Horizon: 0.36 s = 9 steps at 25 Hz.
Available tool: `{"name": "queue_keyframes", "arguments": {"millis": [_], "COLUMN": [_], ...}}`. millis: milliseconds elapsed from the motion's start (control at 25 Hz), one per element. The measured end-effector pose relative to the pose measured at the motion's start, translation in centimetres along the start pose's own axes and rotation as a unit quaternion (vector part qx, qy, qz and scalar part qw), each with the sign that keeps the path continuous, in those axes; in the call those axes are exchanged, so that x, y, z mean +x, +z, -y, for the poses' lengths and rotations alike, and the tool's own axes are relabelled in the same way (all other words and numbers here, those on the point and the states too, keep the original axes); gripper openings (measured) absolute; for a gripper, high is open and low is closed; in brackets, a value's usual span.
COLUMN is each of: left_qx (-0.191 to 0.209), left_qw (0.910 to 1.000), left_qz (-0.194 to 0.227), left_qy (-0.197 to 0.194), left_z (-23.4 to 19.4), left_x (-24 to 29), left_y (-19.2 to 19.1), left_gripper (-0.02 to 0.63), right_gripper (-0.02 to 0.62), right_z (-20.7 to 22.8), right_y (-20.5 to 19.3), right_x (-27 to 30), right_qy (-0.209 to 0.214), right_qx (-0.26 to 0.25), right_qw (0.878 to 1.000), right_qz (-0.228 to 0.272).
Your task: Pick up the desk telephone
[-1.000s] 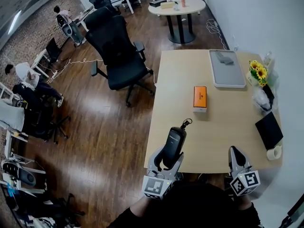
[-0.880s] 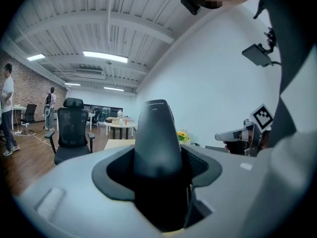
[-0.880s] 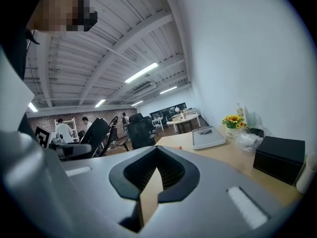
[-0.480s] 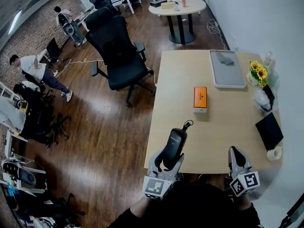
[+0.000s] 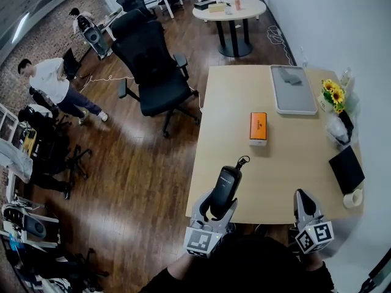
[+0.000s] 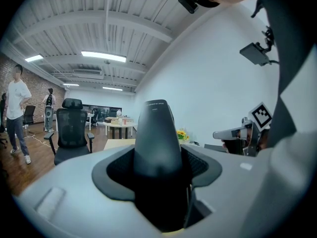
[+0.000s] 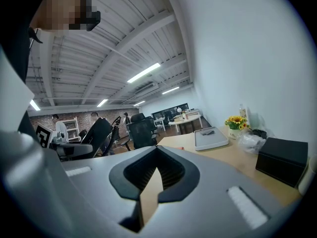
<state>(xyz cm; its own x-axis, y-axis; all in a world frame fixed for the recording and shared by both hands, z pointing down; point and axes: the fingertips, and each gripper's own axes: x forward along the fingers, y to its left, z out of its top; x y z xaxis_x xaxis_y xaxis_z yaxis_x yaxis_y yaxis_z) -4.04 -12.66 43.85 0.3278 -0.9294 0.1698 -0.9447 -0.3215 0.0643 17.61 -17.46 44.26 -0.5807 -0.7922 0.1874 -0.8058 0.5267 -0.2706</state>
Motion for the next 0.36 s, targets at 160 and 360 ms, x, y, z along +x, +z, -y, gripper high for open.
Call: {"name": "queue_keyframes", "arguments": {"millis": [160, 360], "left_qx": [0.0, -0.002], "left_qw": [1.0, 1.0], "left_qz": [-0.007, -0.009], "left_qy": [0.0, -0.001], "left_z": [0.07, 0.19], "left_x": [-0.02, -0.18], "left_y": [-0.28, -0.3], "left_gripper": [0.261, 0.261], "right_gripper": [0.0, 0.0], "right_z": [0.09, -0.06], "right_y": [-0.17, -0.15], "right_x": [-0.06, -0.27], "right_qy": [0.0, -0.001], "right_qx": [-0.001, -0.001], "right_qw": [1.0, 1.0], "right_qz": [0.0, -0.001]}}
